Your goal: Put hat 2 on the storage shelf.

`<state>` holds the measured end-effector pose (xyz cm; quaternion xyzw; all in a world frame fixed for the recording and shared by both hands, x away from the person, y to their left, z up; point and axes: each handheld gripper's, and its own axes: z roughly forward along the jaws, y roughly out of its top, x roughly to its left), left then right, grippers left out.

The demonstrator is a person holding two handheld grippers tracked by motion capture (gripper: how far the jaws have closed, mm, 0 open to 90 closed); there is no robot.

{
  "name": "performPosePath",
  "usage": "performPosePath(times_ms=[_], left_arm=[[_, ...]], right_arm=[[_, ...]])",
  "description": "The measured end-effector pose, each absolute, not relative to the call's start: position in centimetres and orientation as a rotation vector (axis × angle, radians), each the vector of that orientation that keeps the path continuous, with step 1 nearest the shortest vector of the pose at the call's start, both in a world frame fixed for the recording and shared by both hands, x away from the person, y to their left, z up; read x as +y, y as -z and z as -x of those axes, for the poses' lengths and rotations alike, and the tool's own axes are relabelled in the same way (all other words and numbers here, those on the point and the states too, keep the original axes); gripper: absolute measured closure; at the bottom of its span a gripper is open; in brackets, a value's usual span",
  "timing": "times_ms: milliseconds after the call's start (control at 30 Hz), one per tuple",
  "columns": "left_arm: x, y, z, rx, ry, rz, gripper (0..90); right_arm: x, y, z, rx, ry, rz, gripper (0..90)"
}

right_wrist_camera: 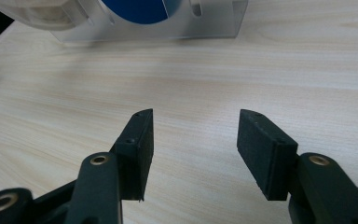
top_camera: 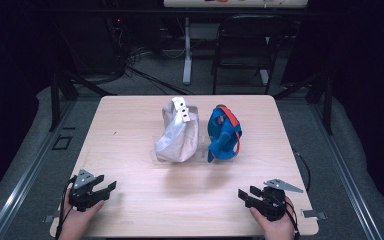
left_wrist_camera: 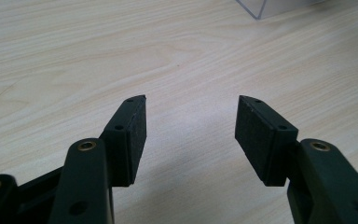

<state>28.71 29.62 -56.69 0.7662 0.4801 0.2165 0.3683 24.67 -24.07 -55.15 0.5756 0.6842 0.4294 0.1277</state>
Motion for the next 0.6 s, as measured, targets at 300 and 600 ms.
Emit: performPosePath(times_ms=[300,600], left_arm=[[29.3,56.8,-28.8,1.22,-0.544,-1.982,44.1],[28.8,57.3,-29.2,1.215,-0.528,-2.007,43.8]], right_arm=[[-24.6,55.3,-25.4,1.913,-1.316,-1.706,47.4],[-25.5,55.8,-26.0,1.905,-1.381,-1.783,46.7]])
